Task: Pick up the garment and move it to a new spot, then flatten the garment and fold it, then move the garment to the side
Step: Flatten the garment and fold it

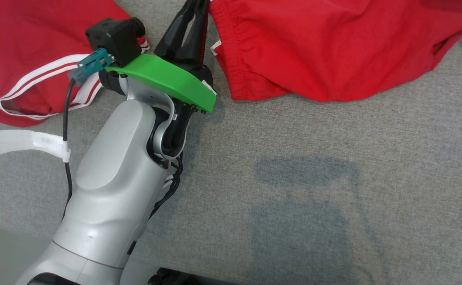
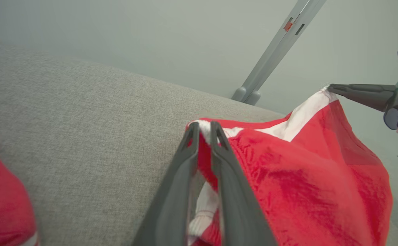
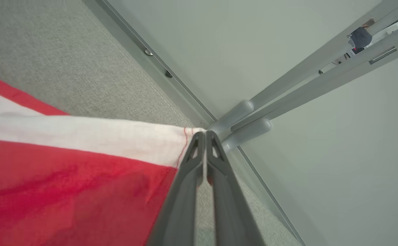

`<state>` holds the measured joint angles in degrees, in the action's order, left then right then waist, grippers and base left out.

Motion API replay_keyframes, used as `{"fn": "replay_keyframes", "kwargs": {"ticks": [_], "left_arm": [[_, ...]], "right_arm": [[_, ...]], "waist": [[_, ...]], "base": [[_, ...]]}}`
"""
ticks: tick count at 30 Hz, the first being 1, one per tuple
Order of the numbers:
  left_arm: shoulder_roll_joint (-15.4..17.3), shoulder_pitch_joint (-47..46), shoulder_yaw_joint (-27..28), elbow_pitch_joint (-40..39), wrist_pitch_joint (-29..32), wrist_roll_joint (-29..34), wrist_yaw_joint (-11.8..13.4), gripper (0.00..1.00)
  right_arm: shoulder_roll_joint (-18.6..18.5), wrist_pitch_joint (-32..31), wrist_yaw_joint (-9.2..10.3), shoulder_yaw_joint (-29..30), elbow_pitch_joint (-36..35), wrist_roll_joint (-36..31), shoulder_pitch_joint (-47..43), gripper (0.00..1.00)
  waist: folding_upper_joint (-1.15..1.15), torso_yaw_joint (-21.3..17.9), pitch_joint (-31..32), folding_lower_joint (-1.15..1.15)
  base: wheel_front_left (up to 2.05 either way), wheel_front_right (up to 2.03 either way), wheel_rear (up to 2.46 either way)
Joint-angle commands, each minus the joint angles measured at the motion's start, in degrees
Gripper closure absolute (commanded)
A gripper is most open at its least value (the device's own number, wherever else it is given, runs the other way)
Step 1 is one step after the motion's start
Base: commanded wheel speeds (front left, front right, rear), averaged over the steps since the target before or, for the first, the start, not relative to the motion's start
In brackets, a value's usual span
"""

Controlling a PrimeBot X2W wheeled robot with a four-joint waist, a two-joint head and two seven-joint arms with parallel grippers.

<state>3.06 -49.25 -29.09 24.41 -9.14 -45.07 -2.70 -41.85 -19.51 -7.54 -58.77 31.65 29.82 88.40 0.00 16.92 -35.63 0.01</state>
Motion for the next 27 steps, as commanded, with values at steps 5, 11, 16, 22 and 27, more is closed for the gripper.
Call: {"fn": "replay_keyframes", "kwargs": {"ticks": [5,11,16,22,27], "left_arm": [[-0.06,-1.84,-0.44,1.33,-2.87,-0.09,0.49,0.00],[0.50,-0.23,2.66,-0.80,-5.96,3.83,1.77,0.00],[0.76,7.01,10.05,-10.53,-6.03,12.86,3.46,0.00],[0.34,19.04,15.71,-19.21,-6.00,20.61,3.12,0.00],[0.05,27.52,17.77,-22.47,-6.02,23.62,1.16,0.00]], "right_arm": [[1.12,4.58,0.10,-0.01,3.17,-1.22,0.87,0.00],[3.18,11.53,0.10,3.47,6.53,-2.71,-0.71,0.00],[4.41,15.75,0.10,8.86,7.72,-2.09,-5.73,0.00],[7.06,19.53,0.09,17.58,9.27,-4.13,-14.88,0.00],[10.39,21.91,0.10,25.33,10.13,-5.58,-22.66,0.00]], "waist": [[0.00,0.75,-0.23,-0.01],[0.00,0.12,1.00,-0.01],[0.00,-1.09,3.34,-0.01],[0.00,-3.23,7.03,-0.01],[0.00,-4.47,10.36,-0.01]], "base": [[0.00,0.00,0.00],[0.00,0.00,0.00],[0.00,0.00,0.00],[0.00,0.00,0.00],[0.00,0.00,0.00]]}}
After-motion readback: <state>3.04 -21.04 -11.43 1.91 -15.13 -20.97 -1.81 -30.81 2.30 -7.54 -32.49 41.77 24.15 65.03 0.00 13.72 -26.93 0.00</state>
